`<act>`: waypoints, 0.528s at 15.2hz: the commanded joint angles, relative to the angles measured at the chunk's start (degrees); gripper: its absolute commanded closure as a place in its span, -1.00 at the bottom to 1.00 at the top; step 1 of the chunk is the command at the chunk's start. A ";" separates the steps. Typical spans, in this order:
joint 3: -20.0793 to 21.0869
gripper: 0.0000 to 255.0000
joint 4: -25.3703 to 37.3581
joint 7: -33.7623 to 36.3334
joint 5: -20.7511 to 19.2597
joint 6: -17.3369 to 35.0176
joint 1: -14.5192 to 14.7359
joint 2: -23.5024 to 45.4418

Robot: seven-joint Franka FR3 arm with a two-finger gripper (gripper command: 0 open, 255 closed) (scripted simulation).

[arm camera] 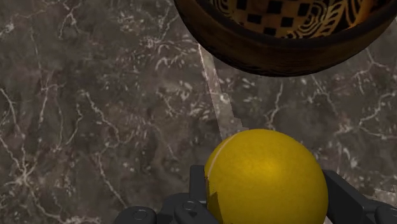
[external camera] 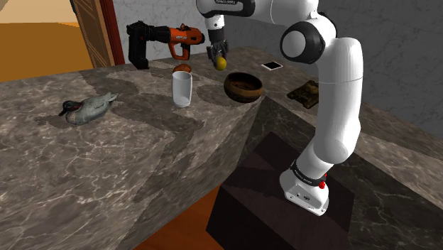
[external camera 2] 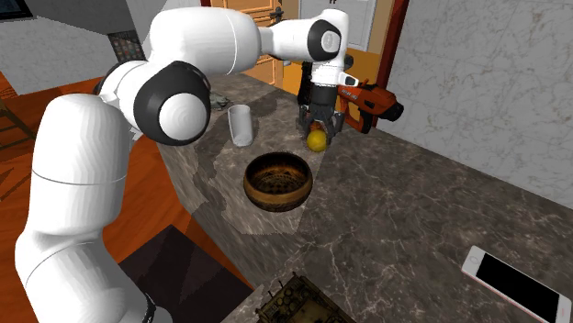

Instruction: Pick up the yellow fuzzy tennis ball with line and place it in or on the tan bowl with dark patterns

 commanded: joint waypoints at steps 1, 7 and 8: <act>-0.02 1.00 2.08 -0.18 0.01 -1.81 -0.02 0.28; -0.11 1.00 8.78 -0.86 0.04 -7.19 -0.22 1.57; -0.12 1.00 10.10 -0.98 0.05 -8.17 -0.26 1.90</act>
